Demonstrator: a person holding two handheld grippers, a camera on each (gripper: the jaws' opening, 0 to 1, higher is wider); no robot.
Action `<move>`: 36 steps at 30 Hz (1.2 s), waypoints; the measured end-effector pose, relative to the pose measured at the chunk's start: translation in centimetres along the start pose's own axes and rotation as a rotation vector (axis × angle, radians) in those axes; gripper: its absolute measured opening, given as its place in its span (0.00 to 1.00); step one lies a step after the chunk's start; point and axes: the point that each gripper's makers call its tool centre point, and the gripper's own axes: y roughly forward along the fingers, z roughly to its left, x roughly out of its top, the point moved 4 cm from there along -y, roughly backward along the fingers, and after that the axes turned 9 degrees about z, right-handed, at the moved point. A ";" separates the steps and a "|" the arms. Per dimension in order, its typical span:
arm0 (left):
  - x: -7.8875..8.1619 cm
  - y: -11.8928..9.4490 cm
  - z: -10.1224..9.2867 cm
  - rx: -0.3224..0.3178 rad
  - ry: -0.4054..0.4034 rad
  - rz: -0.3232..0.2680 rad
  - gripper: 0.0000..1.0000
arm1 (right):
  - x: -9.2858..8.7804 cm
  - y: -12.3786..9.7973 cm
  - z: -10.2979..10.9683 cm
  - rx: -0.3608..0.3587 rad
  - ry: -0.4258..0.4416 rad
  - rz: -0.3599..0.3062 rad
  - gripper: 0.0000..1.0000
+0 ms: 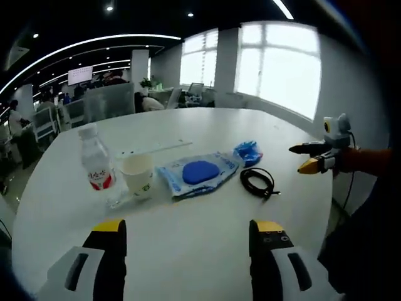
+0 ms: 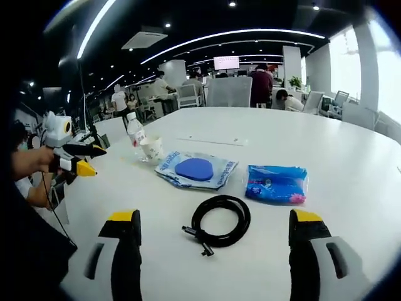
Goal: Arrange the tabletop items into an orderly group along one side of the table until the central work area is clear of visible clutter.
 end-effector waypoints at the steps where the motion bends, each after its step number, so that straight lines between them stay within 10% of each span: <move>1: -0.2 -0.3 0.1 0.003 -0.005 0.002 0.80 | -0.1 -0.2 -0.2 -0.002 -0.002 -0.001 0.97; 17: -1.1 -3.1 0.2 0.019 -0.009 -0.013 0.99 | -1.5 -2.6 -2.8 -0.006 -0.022 0.002 1.00; 36: -1.4 -4.4 -0.3 0.002 -0.004 -0.019 1.00 | -2.1 -4.6 -3.1 -0.003 -0.019 -0.001 1.00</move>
